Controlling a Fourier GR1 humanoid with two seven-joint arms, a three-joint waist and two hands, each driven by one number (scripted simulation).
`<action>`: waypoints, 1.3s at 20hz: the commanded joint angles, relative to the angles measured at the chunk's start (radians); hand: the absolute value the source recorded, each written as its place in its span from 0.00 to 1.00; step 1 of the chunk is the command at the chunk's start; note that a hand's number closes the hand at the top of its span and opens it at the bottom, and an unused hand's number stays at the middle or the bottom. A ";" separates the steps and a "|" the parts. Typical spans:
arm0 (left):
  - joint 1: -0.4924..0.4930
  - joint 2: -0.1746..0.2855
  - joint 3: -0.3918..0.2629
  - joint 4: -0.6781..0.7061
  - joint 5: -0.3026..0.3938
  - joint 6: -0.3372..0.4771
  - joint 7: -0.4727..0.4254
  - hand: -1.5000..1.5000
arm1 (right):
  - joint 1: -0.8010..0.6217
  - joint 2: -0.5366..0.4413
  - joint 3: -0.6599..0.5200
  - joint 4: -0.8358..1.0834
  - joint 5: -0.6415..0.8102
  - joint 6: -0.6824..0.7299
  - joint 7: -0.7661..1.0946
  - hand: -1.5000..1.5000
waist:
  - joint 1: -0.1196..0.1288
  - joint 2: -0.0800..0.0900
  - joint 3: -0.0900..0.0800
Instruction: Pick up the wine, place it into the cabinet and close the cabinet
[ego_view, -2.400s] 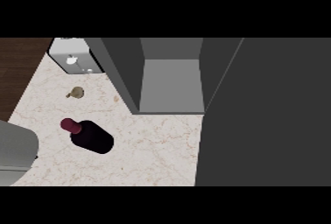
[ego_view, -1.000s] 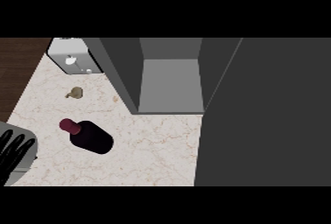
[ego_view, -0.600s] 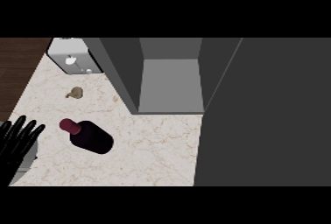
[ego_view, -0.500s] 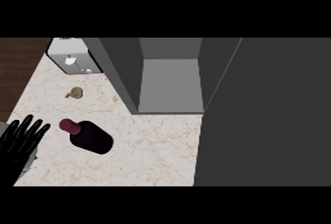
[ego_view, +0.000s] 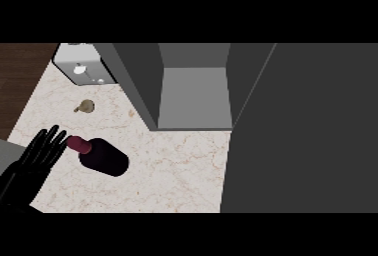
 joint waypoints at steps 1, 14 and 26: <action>0.005 0.003 -0.012 0.030 -0.024 -0.109 -0.124 0.00 | 0.090 -0.016 -0.019 -0.130 -0.062 0.033 0.003 0.00 | 0.000 -0.001 0.001; -0.090 0.005 -0.091 0.242 -0.149 -0.054 -0.288 0.00 | -0.006 -0.017 -0.043 -0.130 -0.076 0.013 0.075 0.00 | -0.003 0.000 0.000; -0.164 0.031 -0.144 0.392 -0.183 0.000 -0.384 0.00 | -0.016 0.013 -0.007 -0.091 -0.021 0.002 0.036 0.00 | -0.003 0.001 0.000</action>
